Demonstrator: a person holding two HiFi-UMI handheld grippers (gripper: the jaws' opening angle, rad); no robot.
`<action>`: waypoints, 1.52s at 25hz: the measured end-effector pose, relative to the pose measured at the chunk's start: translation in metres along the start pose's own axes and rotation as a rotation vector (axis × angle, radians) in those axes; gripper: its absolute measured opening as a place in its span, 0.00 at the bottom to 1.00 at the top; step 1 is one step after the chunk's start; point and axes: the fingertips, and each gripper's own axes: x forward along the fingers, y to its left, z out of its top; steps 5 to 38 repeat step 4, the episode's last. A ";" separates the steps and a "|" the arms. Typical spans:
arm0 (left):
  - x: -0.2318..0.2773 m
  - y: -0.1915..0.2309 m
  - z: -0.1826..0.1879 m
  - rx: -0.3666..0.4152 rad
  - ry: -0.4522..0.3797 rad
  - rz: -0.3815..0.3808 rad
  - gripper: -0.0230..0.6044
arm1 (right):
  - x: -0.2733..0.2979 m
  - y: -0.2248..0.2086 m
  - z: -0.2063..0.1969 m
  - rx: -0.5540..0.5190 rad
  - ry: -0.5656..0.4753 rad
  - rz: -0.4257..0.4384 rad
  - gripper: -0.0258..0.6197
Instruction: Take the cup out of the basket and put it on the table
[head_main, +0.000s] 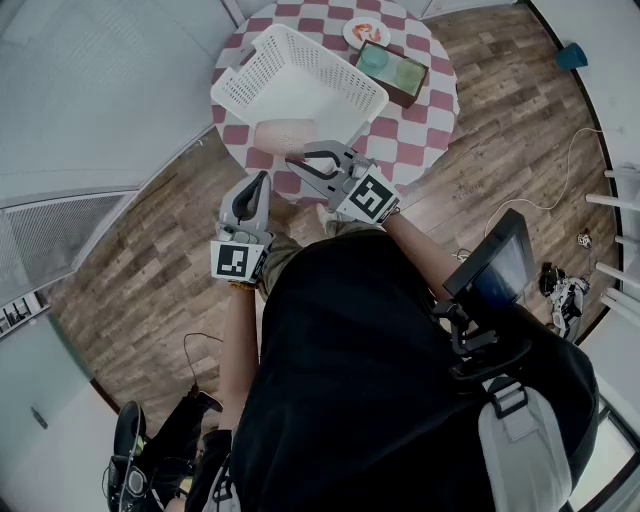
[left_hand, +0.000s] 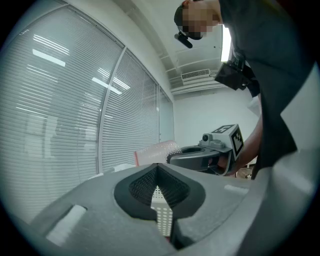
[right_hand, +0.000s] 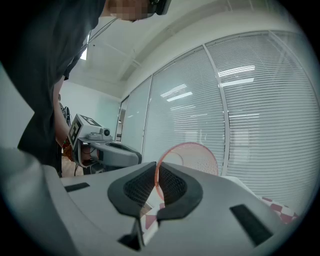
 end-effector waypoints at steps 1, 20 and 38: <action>0.000 0.000 -0.002 0.000 0.013 0.003 0.03 | 0.000 0.000 0.000 0.001 0.001 0.000 0.08; 0.000 0.001 -0.005 0.001 0.035 0.007 0.03 | 0.000 -0.002 -0.001 0.001 0.002 -0.001 0.08; 0.000 0.001 -0.005 0.001 0.035 0.007 0.03 | 0.000 -0.002 -0.001 0.001 0.002 -0.001 0.08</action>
